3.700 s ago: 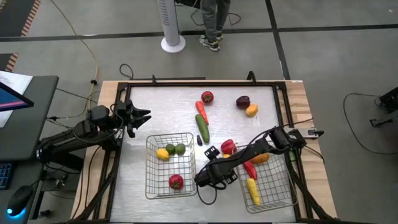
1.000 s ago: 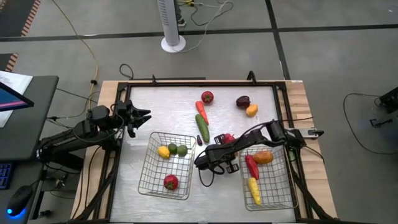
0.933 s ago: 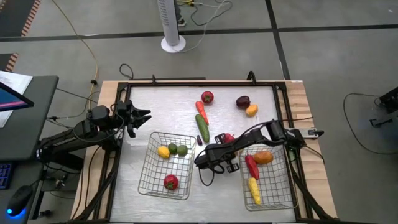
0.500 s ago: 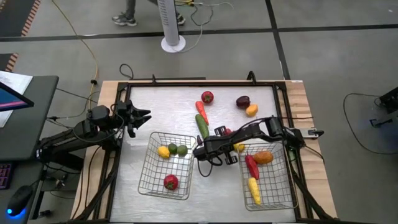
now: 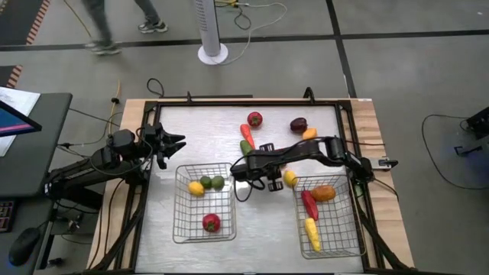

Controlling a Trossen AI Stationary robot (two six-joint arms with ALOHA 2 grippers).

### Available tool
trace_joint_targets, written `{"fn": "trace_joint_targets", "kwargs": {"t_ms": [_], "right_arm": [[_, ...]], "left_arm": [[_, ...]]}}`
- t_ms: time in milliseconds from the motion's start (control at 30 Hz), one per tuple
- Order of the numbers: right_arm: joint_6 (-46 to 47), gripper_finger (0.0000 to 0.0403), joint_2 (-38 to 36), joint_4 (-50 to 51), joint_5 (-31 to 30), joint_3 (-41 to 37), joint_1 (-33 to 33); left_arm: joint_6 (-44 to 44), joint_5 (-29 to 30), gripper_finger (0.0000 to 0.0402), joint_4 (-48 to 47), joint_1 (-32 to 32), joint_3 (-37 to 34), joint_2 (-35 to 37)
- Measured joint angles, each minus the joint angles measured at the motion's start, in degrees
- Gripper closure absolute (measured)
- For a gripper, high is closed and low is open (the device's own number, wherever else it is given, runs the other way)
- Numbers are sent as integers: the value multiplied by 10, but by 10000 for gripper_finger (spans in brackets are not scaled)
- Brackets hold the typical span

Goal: Sort produce into baskets
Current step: Put the red bell pepper into the right wire basket

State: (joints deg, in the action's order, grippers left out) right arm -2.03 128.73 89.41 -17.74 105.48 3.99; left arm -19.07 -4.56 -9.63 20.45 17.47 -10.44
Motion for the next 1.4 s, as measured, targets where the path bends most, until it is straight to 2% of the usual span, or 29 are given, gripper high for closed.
{"fn": "trace_joint_targets", "kwargs": {"t_ms": [200,433,667,967,1267,1400], "right_arm": [[5,189,-1,5,2,54,-1],[9,130,-1,6,12,57,-23],[6,121,-1,6,16,57,-64],[9,121,-1,-8,64,55,-103],[7,121,-1,-44,87,-35,-105],[9,121,0,-49,78,-69,-105]], "left_arm": [[-1,-8,269,0,0,0,0],[-5,-12,269,-1,0,0,0],[-6,-12,269,-6,0,0,0],[-11,-30,269,-13,0,0,0],[-17,-42,269,-13,0,0,0],[-17,-42,269,-12,0,0,0]]}}
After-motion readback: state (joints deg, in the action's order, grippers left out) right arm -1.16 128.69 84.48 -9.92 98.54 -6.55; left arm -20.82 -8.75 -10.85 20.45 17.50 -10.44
